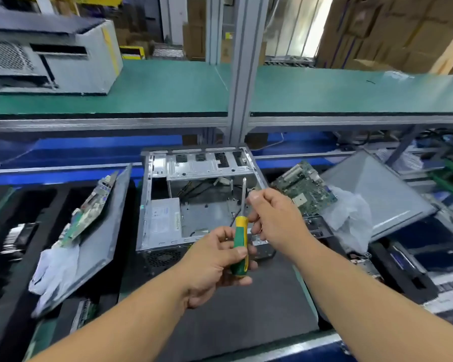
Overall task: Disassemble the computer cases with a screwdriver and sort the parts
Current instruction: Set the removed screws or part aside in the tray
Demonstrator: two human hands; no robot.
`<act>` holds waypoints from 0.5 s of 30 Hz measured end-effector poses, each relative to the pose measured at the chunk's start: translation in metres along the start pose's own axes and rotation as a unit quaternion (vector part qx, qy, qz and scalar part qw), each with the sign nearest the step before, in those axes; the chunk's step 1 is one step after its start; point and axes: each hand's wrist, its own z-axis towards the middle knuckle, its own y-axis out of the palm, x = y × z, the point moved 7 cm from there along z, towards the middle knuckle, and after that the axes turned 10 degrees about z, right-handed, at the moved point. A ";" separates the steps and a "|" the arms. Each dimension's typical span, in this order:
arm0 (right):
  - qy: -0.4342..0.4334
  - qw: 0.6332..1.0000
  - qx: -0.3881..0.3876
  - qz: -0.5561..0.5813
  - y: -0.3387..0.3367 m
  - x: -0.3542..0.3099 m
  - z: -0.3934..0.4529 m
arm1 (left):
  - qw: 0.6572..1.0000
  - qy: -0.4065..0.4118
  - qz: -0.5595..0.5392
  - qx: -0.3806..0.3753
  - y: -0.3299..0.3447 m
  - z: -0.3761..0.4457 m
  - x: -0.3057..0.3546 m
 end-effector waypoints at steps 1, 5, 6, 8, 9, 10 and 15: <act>-0.007 0.999 -0.026 -0.038 0.017 -0.004 0.000 | 1.000 0.005 0.003 0.012 -0.009 -0.007 0.002; 0.004 0.993 -0.095 -0.064 0.076 0.007 -0.011 | 0.998 0.000 0.029 0.063 -0.046 -0.042 -0.011; 0.008 0.991 -0.110 -0.078 0.089 0.014 -0.015 | 0.996 -0.005 0.034 0.077 -0.055 -0.052 -0.017; 0.020 0.985 -0.141 -0.102 0.116 0.029 -0.026 | 0.994 -0.020 0.040 0.102 -0.070 -0.071 -0.033; 0.031 0.982 -0.159 -0.101 0.129 0.037 -0.033 | 0.992 -0.030 0.041 0.113 -0.077 -0.079 -0.042; 0.044 0.979 -0.175 -0.095 0.142 0.044 -0.039 | 0.990 -0.040 0.043 0.126 -0.083 -0.087 -0.050; 0.051 0.959 -0.237 -0.145 0.190 0.067 -0.065 | 0.977 -0.085 0.049 0.188 -0.095 -0.116 -0.084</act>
